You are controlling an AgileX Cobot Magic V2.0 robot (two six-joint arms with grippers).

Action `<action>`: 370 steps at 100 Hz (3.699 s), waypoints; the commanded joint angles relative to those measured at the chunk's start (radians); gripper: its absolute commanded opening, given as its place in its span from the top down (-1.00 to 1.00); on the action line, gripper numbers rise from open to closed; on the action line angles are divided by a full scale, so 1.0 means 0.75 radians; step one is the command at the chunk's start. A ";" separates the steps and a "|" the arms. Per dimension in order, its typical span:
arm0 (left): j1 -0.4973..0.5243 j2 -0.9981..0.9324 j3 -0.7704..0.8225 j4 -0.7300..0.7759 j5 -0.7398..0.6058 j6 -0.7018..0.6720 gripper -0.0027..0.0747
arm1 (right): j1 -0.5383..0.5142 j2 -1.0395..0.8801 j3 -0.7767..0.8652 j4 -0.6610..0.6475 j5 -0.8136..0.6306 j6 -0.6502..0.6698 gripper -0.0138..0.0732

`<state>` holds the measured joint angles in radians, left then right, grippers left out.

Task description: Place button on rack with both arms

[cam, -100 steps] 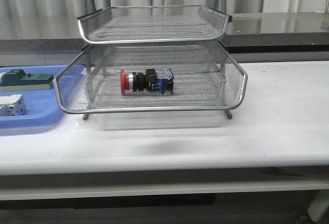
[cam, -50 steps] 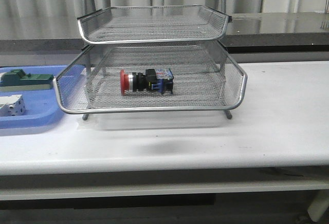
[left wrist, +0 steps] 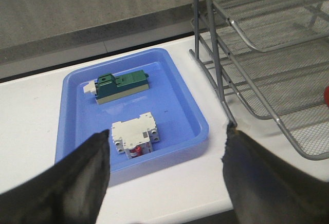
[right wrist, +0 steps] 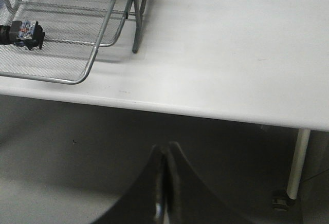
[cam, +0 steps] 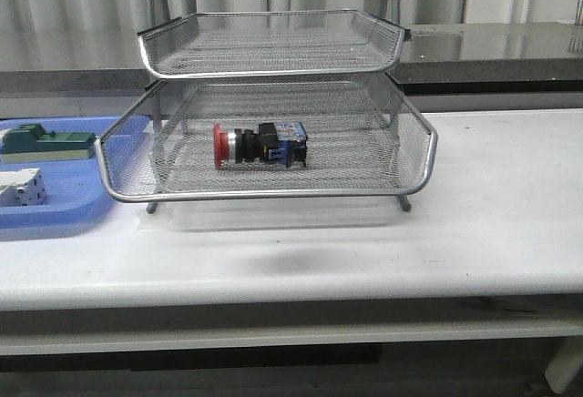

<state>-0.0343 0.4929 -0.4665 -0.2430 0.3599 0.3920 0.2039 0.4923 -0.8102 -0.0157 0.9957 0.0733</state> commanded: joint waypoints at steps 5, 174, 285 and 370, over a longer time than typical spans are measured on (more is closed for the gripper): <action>0.004 -0.114 0.067 -0.073 -0.207 -0.016 -0.26 | -0.008 0.006 -0.033 -0.008 -0.084 -0.001 0.84; 0.004 -0.343 0.187 -0.096 -0.349 -0.016 0.99 | -0.008 0.035 -0.033 0.107 -0.109 -0.002 0.84; 0.004 -0.343 0.187 -0.096 -0.349 -0.016 0.99 | 0.395 1.043 -0.033 0.609 -0.576 -0.107 0.84; 0.004 -0.343 0.187 -0.096 -0.349 -0.016 0.99 | 0.582 1.452 -0.048 0.664 -1.061 -0.107 0.84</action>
<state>-0.0343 0.2256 -0.3003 -0.3009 0.1790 0.3899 0.6399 1.6111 -0.8111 0.4733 0.2632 0.0060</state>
